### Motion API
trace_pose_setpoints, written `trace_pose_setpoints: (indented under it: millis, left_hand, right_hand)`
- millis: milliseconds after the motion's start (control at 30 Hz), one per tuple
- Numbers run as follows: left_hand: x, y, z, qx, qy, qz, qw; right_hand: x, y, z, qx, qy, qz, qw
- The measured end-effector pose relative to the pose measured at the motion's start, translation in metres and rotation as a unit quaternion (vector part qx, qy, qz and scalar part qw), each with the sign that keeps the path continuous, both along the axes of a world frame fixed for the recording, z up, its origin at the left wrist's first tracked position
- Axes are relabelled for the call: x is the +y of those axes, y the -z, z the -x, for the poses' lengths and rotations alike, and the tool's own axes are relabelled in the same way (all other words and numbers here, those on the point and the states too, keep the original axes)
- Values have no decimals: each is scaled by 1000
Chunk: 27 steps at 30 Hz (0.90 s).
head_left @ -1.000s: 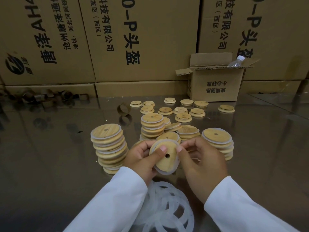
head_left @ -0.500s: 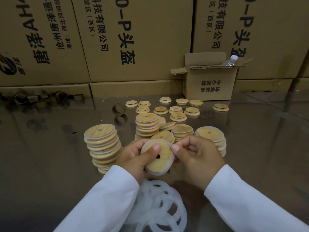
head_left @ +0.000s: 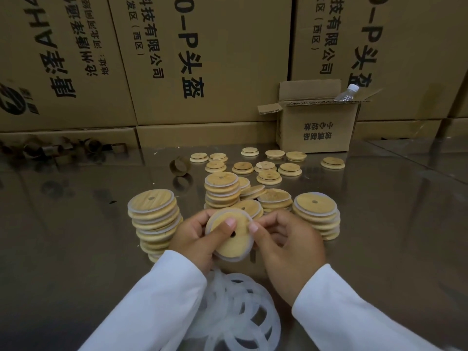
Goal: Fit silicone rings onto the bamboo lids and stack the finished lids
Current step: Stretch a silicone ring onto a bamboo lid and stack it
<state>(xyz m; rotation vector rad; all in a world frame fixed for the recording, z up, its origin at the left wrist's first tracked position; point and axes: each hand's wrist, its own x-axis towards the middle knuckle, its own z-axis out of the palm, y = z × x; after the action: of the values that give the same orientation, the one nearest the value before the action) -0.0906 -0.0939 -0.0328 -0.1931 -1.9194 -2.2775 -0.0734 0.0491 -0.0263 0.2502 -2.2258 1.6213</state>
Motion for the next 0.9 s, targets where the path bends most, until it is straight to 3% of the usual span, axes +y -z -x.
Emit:
trace_pose_setpoints:
  millis: [100,367,900]
  left_hand:
    - [-4,-4,-1,-24,39,17,999]
    - [0,-8,-3,-11,56,-54,997]
    - [-3,-9,-2,-2,70,-35,997]
  right_hand:
    - [3,-3,3,-10,3,1,1000]
    - [8,-12,9,-86,-41,55,994]
    - [12,-21,4,-75,-53,-14,996]
